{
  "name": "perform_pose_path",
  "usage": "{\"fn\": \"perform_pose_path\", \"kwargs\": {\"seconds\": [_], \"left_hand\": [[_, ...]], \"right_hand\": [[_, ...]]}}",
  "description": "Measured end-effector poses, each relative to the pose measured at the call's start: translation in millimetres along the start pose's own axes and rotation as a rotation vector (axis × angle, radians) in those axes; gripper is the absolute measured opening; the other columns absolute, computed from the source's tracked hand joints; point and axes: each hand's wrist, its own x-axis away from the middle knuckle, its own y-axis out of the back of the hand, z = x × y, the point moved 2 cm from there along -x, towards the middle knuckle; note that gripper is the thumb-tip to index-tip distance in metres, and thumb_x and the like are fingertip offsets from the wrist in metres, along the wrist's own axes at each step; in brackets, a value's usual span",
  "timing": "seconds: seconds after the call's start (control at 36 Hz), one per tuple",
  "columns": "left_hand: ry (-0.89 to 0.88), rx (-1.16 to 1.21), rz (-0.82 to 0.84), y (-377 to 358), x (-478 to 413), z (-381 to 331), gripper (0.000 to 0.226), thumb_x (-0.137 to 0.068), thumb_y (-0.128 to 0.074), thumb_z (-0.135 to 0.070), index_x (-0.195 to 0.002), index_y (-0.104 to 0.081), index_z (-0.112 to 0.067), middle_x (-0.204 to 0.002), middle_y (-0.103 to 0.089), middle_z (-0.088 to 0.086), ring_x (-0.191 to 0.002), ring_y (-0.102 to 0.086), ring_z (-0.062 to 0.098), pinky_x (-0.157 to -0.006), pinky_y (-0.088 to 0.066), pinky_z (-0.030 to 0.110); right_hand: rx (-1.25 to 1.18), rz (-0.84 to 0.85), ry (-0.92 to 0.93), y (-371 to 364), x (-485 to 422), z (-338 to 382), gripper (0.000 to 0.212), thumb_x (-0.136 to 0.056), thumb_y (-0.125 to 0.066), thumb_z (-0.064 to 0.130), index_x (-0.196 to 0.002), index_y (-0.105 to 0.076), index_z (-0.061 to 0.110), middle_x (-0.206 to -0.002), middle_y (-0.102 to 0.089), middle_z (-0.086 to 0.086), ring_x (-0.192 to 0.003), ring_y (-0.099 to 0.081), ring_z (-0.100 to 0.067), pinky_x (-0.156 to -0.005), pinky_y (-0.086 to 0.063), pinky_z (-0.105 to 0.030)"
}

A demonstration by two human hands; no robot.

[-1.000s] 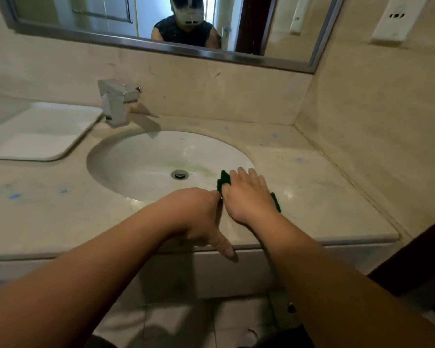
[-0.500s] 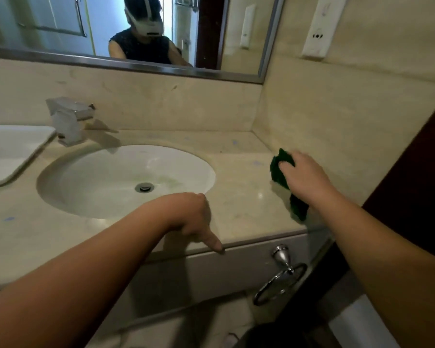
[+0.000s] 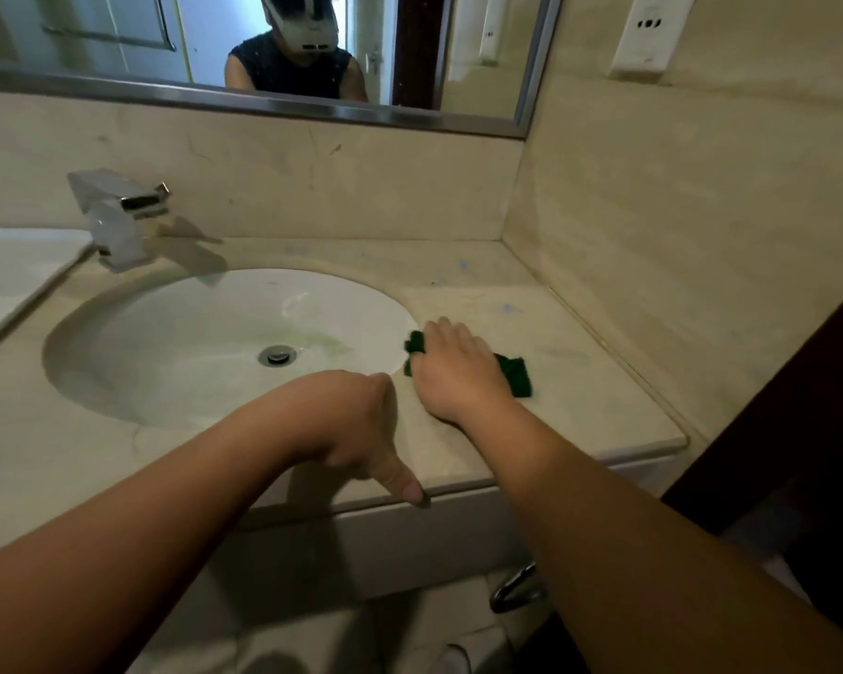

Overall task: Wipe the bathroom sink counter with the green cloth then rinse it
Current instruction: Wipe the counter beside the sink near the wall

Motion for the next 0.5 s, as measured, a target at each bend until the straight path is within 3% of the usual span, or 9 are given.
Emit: {"fn": "perform_pose_path", "kwargs": {"seconds": [0.06, 0.11, 0.22, 0.31, 0.36, 0.39, 0.44, 0.5], "left_hand": [[-0.015, 0.007, -0.019, -0.8, 0.7, -0.4, 0.143, -0.050, -0.083, -0.086, -0.162, -0.028, -0.015, -0.153, -0.056, 0.009, -0.131, -0.058, 0.032, -0.111, -0.047, 0.042], [-0.028, 0.008, -0.019, 0.1, 1.1, 0.2, 0.143, -0.049, -0.082, -0.088, -0.162, -0.029, -0.017, -0.155, -0.054, 0.006, -0.132, -0.057, 0.031, -0.112, -0.047, 0.042], [-0.039, 0.056, -0.034, 8.9, -5.3, 0.0, 0.118, -0.054, -0.076, -0.091, -0.144, -0.053, -0.018, -0.138, -0.064, 0.005, -0.117, -0.062, 0.026, -0.103, -0.053, 0.042], [-0.058, 0.120, -0.136, 18.2, -17.6, -9.1, 0.129, -0.063, -0.070, -0.091, -0.162, -0.032, -0.017, -0.160, -0.046, 0.008, -0.140, -0.050, 0.031, -0.114, -0.046, 0.045], [-0.091, 0.130, -0.195, 21.7, -32.0, -17.4, 0.121, -0.072, -0.070, -0.085, -0.164, -0.028, -0.019, -0.163, -0.042, 0.007, -0.142, -0.048, 0.032, -0.115, -0.045, 0.044], [-0.109, 0.123, -0.218, 22.6, -39.7, -21.6, 0.115, -0.074, -0.070, -0.083, -0.163, -0.031, -0.020, -0.161, -0.044, 0.007, -0.140, -0.050, 0.031, -0.113, -0.047, 0.044], [-0.150, 0.076, -0.245, 23.7, -52.9, -30.2, 0.106, -0.079, -0.068, -0.080, -0.160, -0.037, -0.020, -0.157, -0.046, 0.007, -0.136, -0.053, 0.030, -0.111, -0.048, 0.042], [-0.202, 0.007, -0.236, 24.6, -62.5, -36.6, 0.100, -0.084, -0.063, -0.079, -0.161, -0.036, -0.020, -0.161, -0.041, 0.006, -0.140, -0.050, 0.029, -0.114, -0.045, 0.042]], "right_hand": [[-0.104, 0.028, 0.099, 5.1, -1.0, 20.1, 0.035, -0.107, -0.037, 0.025, -0.132, -0.056, 0.011, -0.135, -0.057, -0.013, -0.123, -0.054, -0.034, -0.094, -0.042, -0.042], [-0.353, 0.079, 0.097, 17.5, 1.8, 24.6, 0.028, -0.108, -0.042, 0.025, -0.122, -0.063, 0.012, -0.120, -0.065, -0.013, -0.109, -0.061, -0.034, -0.079, -0.042, -0.038], [-0.816, -0.104, -0.146, 67.1, 18.4, -13.8, 0.032, -0.108, -0.044, 0.030, -0.129, -0.065, 0.019, -0.115, -0.071, -0.007, -0.098, -0.068, -0.027, -0.085, -0.057, -0.041], [-0.858, -0.308, -0.213, 105.6, 33.3, -51.9, 0.026, -0.108, -0.043, 0.029, -0.120, -0.065, 0.023, -0.107, -0.071, -0.004, -0.085, -0.067, -0.019, -0.071, -0.053, -0.032], [-0.698, -0.364, -0.148, 113.5, 39.3, -71.8, 0.030, -0.108, -0.044, 0.030, -0.131, -0.064, 0.025, -0.122, -0.068, -0.001, -0.104, -0.064, -0.021, -0.082, -0.047, -0.032], [-0.585, -0.314, -0.102, 108.7, 42.3, -79.0, 0.035, -0.109, -0.044, 0.031, -0.139, -0.060, 0.023, -0.133, -0.063, -0.002, -0.118, -0.059, -0.022, -0.092, -0.044, -0.032], [-0.335, -0.047, 0.028, 79.5, 47.6, -88.8, 0.043, -0.112, -0.040, 0.031, -0.151, -0.050, 0.016, -0.152, -0.051, -0.006, -0.142, -0.045, -0.026, -0.113, -0.035, -0.036], [-0.098, 0.184, 0.080, 44.6, 51.4, -102.0, 0.052, -0.114, -0.032, 0.037, -0.162, -0.032, 0.017, -0.171, -0.026, -0.003, -0.158, -0.020, -0.027, -0.128, -0.016, -0.041]]}}
